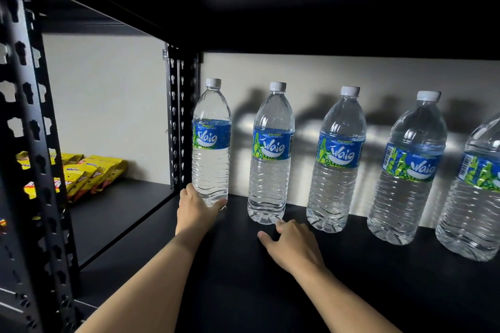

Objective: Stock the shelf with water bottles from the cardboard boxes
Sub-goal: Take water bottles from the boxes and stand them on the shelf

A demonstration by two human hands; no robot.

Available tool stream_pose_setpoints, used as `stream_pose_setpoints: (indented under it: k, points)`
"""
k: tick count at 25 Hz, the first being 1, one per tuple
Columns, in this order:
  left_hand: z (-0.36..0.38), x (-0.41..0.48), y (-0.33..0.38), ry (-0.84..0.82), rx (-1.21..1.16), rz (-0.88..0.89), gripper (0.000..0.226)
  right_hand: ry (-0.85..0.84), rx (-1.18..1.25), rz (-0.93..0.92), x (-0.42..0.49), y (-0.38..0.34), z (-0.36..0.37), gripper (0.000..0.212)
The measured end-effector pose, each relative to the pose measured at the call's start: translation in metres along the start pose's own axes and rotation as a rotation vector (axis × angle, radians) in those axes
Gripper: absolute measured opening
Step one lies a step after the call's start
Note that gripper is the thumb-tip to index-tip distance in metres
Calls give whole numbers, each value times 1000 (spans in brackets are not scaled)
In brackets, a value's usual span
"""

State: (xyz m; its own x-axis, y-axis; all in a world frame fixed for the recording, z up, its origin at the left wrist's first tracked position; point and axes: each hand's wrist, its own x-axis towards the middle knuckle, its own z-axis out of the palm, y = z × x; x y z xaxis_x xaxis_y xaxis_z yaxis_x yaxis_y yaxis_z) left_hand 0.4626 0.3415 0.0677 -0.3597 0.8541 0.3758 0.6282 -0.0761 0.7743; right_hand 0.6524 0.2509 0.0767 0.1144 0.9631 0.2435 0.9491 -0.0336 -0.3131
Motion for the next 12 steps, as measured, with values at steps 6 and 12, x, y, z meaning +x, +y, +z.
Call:
stream_pose_setpoints:
  k: [6,12]
  points:
    - [-2,-2,3,-29,-5,-13,74,-63,-3,-14,4,3,8,65]
    - [-10,-7,1,-118,14,-49,87,-6,-49,14,4,1,12,55]
